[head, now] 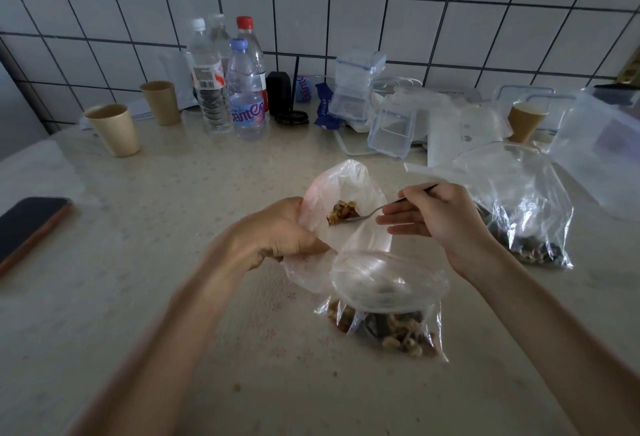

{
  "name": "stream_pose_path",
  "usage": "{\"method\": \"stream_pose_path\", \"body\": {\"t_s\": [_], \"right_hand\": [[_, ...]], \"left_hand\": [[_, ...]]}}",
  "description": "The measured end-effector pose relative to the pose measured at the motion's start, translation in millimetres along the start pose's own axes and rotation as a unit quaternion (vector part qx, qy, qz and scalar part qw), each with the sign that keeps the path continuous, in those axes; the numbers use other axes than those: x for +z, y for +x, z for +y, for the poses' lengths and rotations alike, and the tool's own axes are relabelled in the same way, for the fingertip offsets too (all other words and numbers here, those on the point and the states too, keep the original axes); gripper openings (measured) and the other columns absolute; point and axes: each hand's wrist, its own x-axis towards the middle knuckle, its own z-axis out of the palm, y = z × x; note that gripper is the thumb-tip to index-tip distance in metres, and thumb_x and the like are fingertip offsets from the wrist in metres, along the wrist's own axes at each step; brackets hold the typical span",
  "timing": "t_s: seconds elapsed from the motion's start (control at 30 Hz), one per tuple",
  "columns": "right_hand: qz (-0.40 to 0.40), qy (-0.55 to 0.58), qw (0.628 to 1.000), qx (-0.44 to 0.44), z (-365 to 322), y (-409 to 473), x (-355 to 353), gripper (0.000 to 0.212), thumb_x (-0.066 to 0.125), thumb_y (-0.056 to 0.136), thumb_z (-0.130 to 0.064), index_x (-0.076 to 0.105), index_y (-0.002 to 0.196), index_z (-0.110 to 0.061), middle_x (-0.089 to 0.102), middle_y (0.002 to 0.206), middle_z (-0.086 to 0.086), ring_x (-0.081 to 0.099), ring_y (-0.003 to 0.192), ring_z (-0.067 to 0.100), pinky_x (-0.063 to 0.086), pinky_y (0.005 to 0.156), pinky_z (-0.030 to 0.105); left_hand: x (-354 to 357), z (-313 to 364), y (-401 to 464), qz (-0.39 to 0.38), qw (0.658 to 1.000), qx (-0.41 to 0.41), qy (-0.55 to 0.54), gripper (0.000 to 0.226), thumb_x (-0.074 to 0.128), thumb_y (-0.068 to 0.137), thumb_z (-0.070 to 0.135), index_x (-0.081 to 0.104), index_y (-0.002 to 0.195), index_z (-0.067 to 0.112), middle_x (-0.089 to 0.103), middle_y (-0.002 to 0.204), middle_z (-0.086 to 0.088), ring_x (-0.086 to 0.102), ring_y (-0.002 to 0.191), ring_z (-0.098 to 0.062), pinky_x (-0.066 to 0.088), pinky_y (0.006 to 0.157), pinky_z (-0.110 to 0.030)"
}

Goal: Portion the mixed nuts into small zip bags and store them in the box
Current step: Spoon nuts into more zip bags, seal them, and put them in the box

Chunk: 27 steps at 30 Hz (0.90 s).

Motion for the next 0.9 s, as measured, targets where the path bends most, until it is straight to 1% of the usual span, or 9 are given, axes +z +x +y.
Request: {"method": "stream_pose_path", "body": {"t_s": [0.17,0.23,0.3,0.37,0.5,0.57,0.7,0.83,0.9], "right_hand": [[0.000,-0.031,1.000,-0.007,-5,0,4,0.018,0.052,0.105,-0.006,0.064,0.098,0.006,0.077,0.082,0.021,0.079,0.075,0.037,0.064,0.059,0.037],[-0.015,-0.024,1.000,0.007,-6,1,7,0.018,0.052,0.105,-0.006,0.064,0.101,0.006,0.078,0.082,0.020,0.079,0.076,0.037,0.064,0.059,0.036],[-0.020,-0.005,1.000,0.023,-5,2,10,0.019,0.052,0.105,-0.007,0.064,0.103,0.007,0.078,0.083,0.021,0.079,0.077,0.037,0.064,0.059,0.035],[-0.021,0.022,0.999,0.042,-4,4,13,0.020,0.053,0.105,-0.007,0.064,0.103,0.009,0.078,0.085,0.023,0.079,0.078,0.037,0.063,0.059,0.033],[-0.028,0.083,0.993,0.082,2,7,15,0.023,0.054,0.105,-0.009,0.063,0.107,0.012,0.078,0.091,0.026,0.079,0.085,0.037,0.062,0.061,0.030],[-0.019,0.095,0.992,0.082,5,8,16,0.021,0.054,0.105,-0.007,0.062,0.107,0.012,0.078,0.090,0.026,0.079,0.085,0.036,0.062,0.061,0.029],[0.021,0.107,0.991,0.074,8,12,17,0.016,0.053,0.103,0.000,0.062,0.108,0.013,0.077,0.087,0.026,0.079,0.081,0.036,0.062,0.059,0.030],[0.041,0.095,0.992,0.076,10,12,21,0.015,0.054,0.104,-0.002,0.063,0.108,0.008,0.078,0.086,0.022,0.079,0.079,0.035,0.063,0.059,0.035],[0.044,0.083,0.992,0.078,9,13,22,0.014,0.057,0.104,-0.006,0.065,0.110,0.004,0.079,0.088,0.019,0.079,0.078,0.035,0.064,0.060,0.038]], "left_hand": [[-9,-3,0,0.017,0.999,-0.024,0.037,0.076,0.094,0.064,0.054,0.062,0.126,0.023,0.071,0.114,0.003,0.070,0.101,-0.017,0.064,0.083,-0.040],[-8,-4,3,0.083,0.996,-0.026,0.030,0.085,0.089,0.057,0.068,0.059,0.122,0.023,0.066,0.110,0.009,0.065,0.095,-0.011,0.058,0.072,-0.031],[-4,-4,13,0.158,0.987,-0.021,0.026,0.086,0.084,0.061,0.073,0.058,0.125,0.023,0.061,0.112,0.008,0.062,0.097,-0.014,0.051,0.072,-0.030],[3,-6,23,0.203,0.978,-0.014,0.036,0.068,0.084,0.071,0.065,0.058,0.117,0.021,0.060,0.111,0.005,0.061,0.095,-0.017,0.047,0.066,-0.028],[14,-13,33,0.247,0.965,0.026,0.079,0.010,0.069,0.088,0.021,0.069,0.085,0.011,0.070,0.083,0.000,0.064,0.070,-0.019,0.042,0.047,-0.024],[15,-14,32,0.246,0.966,0.041,0.066,0.016,0.059,0.088,0.012,0.073,0.080,0.010,0.074,0.075,-0.003,0.070,0.070,-0.023,0.052,0.052,-0.029],[16,-14,31,0.209,0.976,0.048,-0.026,0.020,0.058,0.090,0.016,0.072,0.084,0.003,0.077,0.072,-0.011,0.074,0.067,-0.030,0.057,0.056,-0.037],[17,-16,30,0.165,0.979,0.044,-0.113,0.013,0.058,0.090,0.007,0.070,0.090,0.008,0.073,0.059,-0.004,0.067,0.047,-0.011,0.049,0.047,-0.023],[17,-17,32,0.172,0.978,0.034,-0.111,0.012,0.061,0.088,0.007,0.071,0.094,0.010,0.071,0.057,-0.001,0.065,0.046,-0.009,0.050,0.047,-0.024]]}}
